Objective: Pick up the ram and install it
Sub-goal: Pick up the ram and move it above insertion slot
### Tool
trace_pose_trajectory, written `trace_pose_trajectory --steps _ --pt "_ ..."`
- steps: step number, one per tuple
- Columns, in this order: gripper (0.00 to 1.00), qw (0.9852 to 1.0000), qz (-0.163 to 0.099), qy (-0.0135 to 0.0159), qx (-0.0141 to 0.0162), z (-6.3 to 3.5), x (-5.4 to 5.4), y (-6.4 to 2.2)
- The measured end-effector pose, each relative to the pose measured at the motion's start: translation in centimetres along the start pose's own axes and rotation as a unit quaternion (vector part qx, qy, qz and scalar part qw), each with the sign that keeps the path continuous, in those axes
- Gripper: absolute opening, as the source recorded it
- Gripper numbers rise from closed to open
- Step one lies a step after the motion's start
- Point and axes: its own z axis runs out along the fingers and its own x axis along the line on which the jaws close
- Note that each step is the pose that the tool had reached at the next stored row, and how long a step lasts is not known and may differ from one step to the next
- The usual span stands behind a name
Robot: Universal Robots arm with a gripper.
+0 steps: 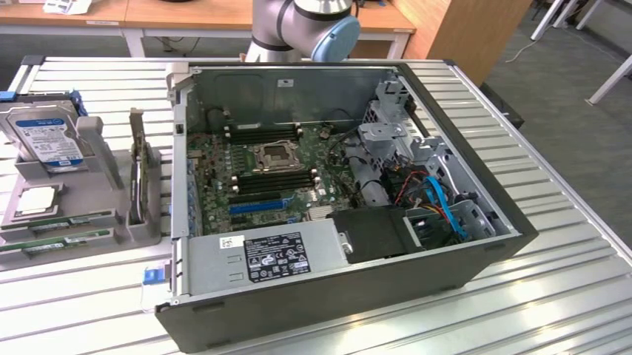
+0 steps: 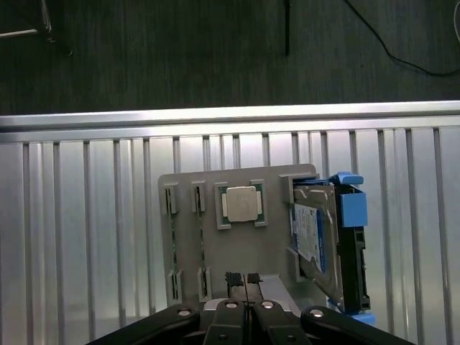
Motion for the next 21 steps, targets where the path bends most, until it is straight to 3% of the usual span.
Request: trace_pose_trajectory --steps 10,21 --pt "0.10 0.9996 -0.028 0.0013 -0.0007 0.00 0.00 0.00" --pt "0.10 0.9996 -0.028 0.0013 -0.0007 0.21 0.00 -0.01"
